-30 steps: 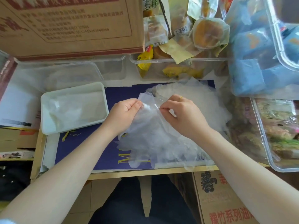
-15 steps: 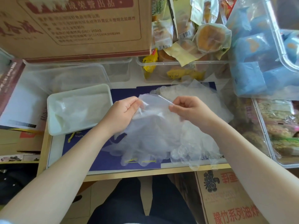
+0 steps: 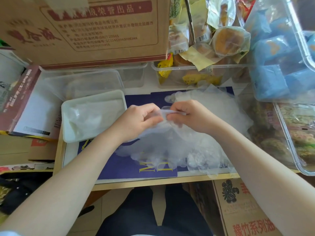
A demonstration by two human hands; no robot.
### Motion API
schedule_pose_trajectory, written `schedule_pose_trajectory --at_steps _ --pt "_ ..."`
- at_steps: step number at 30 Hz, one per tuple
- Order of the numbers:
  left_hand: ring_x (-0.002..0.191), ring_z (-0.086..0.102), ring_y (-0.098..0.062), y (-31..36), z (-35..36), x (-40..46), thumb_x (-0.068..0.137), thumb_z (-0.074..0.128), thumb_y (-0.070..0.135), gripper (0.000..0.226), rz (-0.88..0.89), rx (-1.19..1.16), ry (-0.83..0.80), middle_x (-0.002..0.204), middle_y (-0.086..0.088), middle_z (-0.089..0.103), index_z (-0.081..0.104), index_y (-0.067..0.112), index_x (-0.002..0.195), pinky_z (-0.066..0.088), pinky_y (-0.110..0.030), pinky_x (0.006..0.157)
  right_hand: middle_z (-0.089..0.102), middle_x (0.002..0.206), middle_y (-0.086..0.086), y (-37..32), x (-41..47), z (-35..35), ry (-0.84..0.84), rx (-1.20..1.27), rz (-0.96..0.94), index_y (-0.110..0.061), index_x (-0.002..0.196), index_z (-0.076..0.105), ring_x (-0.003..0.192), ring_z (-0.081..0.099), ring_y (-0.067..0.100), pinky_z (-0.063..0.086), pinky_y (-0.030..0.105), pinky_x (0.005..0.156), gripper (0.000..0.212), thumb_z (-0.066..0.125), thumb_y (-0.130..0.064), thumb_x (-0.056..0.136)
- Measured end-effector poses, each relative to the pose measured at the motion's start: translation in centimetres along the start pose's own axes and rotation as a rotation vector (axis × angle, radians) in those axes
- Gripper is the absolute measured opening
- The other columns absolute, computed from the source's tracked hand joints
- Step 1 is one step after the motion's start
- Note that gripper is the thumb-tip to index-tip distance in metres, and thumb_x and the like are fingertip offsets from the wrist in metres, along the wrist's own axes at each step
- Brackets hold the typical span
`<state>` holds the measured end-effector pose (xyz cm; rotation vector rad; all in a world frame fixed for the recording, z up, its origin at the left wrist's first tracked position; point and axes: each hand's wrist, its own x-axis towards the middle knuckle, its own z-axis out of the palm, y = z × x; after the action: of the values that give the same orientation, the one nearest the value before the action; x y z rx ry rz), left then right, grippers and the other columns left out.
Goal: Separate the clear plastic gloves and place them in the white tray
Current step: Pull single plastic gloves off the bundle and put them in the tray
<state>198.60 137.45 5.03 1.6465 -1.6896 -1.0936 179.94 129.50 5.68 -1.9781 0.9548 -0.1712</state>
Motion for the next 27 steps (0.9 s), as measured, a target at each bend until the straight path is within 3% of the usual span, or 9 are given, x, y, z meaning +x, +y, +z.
schedule_pose_trajectory --at_steps 6,8,10,13,16,18,23,25,27 --pt "0.047 0.037 -0.004 -2.8 -1.0 -1.3 0.089 0.062 0.024 0.027 -0.264 0.128 -0.134 0.044 0.013 0.044 0.058 0.026 0.063 0.029 -0.013 0.046 0.051 0.048 -0.01 1.7 -0.3 -0.5 0.042 -0.009 0.124 -0.022 0.057 0.044 0.038 0.043 0.002 0.034 0.019 0.046 0.037 0.056 -0.005 0.088" --pt "0.057 0.044 -0.006 -3.6 -1.3 -1.7 0.089 0.062 0.029 0.025 -0.344 0.233 -0.232 0.054 0.013 0.052 0.058 0.03 0.064 0.032 -0.014 0.05 0.052 0.054 -0.01 1.9 -0.5 -0.3 0.023 -0.016 0.13 -0.019 0.061 0.05 0.04 0.044 0.001 0.032 0.013 0.044 0.03 0.056 -0.008 0.089" --pt "0.082 0.056 -0.01 -3.4 -1.0 -1.4 0.087 0.062 0.036 0.008 -0.354 0.275 -0.255 0.085 0.013 0.064 0.065 0.029 0.088 0.039 -0.016 0.066 0.051 0.054 -0.01 1.8 -0.5 0.2 0.021 -0.027 0.112 -0.014 0.063 0.054 0.044 0.046 -0.002 0.034 0.011 0.047 0.027 0.058 -0.012 0.089" --pt "0.098 0.055 -0.005 -1.6 0.3 0.0 0.085 0.063 0.04 0.035 -0.288 0.193 -0.168 0.106 0.016 0.06 0.056 0.026 0.116 0.037 -0.017 0.077 0.052 0.058 -0.009 1.8 -0.4 0.7 0.012 -0.037 0.087 -0.005 0.07 0.059 0.048 0.048 -0.004 0.035 0.011 0.05 0.022 0.06 -0.015 0.089" --pt "0.073 0.055 -0.009 0.4 2.2 1.1 0.09 0.057 0.034 0.01 -0.158 0.134 -0.016 0.081 0.011 0.063 0.061 0.025 0.09 0.04 -0.022 0.065 0.053 0.059 -0.01 1.6 -0.3 0.7 0.003 -0.028 0.049 -0.009 0.075 0.06 0.048 0.047 -0.003 0.034 0.012 0.05 0.017 0.061 -0.018 0.089" --pt "0.059 0.045 -0.012 0.5 3.0 1.4 0.093 0.053 0.027 0.02 -0.125 0.068 0.091 0.063 0.006 0.056 0.058 0.017 0.076 0.037 -0.025 0.059 0.055 0.059 -0.011 1.3 -0.5 0.3 0.007 0.067 0.062 -0.016 0.081 0.06 0.045 0.045 -0.003 0.033 0.01 0.048 0.008 0.065 -0.019 0.087" --pt "0.067 0.042 -0.017 -0.3 3.2 1.6 0.096 0.05 0.021 0.025 -0.282 -0.322 0.303 0.07 -0.009 0.05 0.058 0.008 0.076 0.035 -0.032 0.065 0.046 0.059 -0.004 3.4 -2.1 -1.9 -0.033 0.489 0.269 -0.001 0.082 0.061 0.047 0.036 0.002 0.029 0.011 0.045 0.015 0.067 -0.014 0.083" --pt "0.075 0.045 -0.023 -0.3 3.4 1.5 0.096 0.049 0.018 0.023 -0.419 -0.589 0.256 0.082 -0.015 0.052 0.06 0.011 0.077 0.037 -0.033 0.067 0.044 0.062 -0.001 5.1 -2.6 -2.3 -0.061 0.774 0.345 -0.005 0.079 0.058 0.048 0.034 0.005 0.029 0.013 0.044 0.01 0.061 -0.01 0.087" --pt "0.077 0.046 -0.025 -1.3 4.3 1.7 0.097 0.047 0.018 0.024 -0.554 -0.555 0.212 0.083 -0.018 0.054 0.06 0.009 0.078 0.037 -0.032 0.065 0.049 0.062 0.0 6.9 -2.6 -1.7 -0.014 0.737 0.422 -0.009 0.08 0.058 0.05 0.039 0.009 0.033 0.015 0.045 0.01 0.059 -0.01 0.089"
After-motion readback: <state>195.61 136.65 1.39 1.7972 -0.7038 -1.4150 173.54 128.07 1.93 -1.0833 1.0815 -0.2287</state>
